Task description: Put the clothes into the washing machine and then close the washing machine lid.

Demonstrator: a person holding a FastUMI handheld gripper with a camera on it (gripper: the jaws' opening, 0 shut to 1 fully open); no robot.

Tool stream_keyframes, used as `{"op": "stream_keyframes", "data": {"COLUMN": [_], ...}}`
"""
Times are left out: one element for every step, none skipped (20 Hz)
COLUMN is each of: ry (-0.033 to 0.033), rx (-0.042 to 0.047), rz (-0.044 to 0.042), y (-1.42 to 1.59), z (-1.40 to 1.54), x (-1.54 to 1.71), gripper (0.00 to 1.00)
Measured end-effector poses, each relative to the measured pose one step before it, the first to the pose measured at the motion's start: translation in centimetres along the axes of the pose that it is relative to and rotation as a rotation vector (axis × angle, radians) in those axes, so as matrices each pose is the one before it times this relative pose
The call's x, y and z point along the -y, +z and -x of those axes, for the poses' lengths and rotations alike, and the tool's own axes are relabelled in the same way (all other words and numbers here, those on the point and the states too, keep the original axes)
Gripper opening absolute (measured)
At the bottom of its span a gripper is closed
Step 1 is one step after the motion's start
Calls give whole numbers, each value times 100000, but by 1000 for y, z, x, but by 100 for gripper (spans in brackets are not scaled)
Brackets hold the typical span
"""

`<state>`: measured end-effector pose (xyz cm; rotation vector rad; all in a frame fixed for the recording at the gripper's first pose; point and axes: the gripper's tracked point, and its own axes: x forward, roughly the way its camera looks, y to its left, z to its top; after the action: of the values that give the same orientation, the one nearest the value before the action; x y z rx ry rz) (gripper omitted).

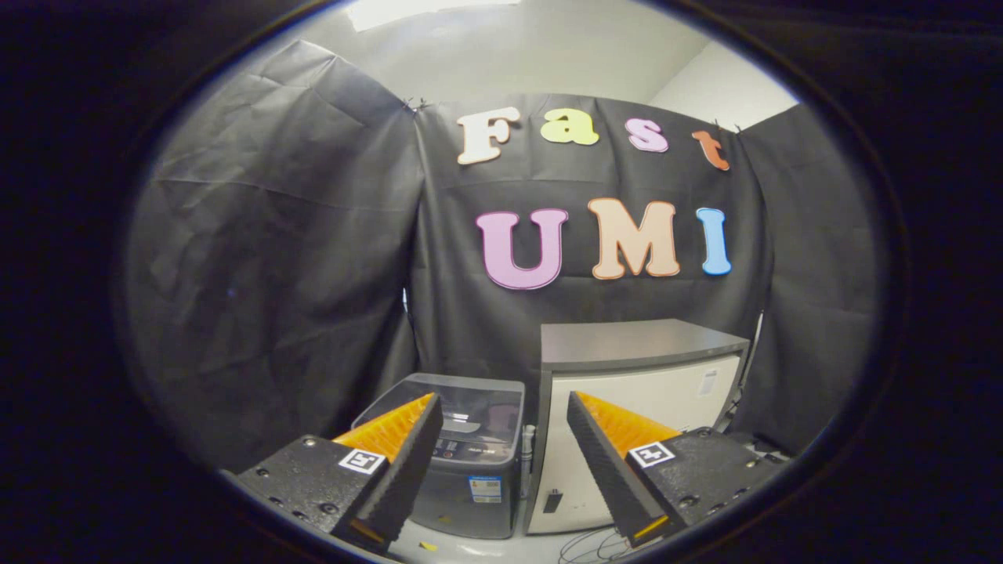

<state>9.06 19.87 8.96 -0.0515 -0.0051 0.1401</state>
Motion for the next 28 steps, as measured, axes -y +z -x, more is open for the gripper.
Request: {"op": "stream_keyframes", "data": {"ry": [-970, -1424, -214, 945, 4, -901, -661, -1292, -663, -840, -174, 534, 1101, 834, -301, -716, -860, -293, -275, 61, -28, -6, -59, -32, 468, 37, 111, 230], "rx": [1442, 2587, 2143, 2033, 1822, 1650, 803, 250, 825, 725, 150, -428, -36, -237, 191, -71, -221, -292, -274, -530, -392, -336, -380, 101, 342, 604, 622, 375], "rz": [-594, -1871, -2086, -1168, -1536, -1453, -1000, -231, 363, 843, 315, 11, -317, 253, 735, 1060, 866, 303, -143, -222, -63, 223, 462, 610, 623, 552, 288, -57], "y": [707, 928, 732, 622, 681, 539, -95, -210, -304, 2, -220, -229, -306, -174, -45, -111, -323, -224, -435, -339, -318, -58, -274, -79, -64, 144, -44, 117], "z": [573, 467, 225, 345, 259, 284, 361, 354, 209, 125, 23, 72, -88, 96, 46, 83, -93, 15, -399, -272, -268, 7, -119, -51, -162, 43, -134, 130], "x": [754, 719, 370, 72, 152, 508, 938, 691, 536, 306, 94, -65, -328, -284, 108, 176, 110, -5, -101, -135, 55, -135, -158, -230, -313, -244, -193, -156], "gripper": [97, 97, 97, 97, 97, 97, 97, 97, 97, 97, 97, 97, 97, 97, 97, 97, 97, 97, 97, 97, 97, 97, 97, 97, 97, 97, 97, 97]}}
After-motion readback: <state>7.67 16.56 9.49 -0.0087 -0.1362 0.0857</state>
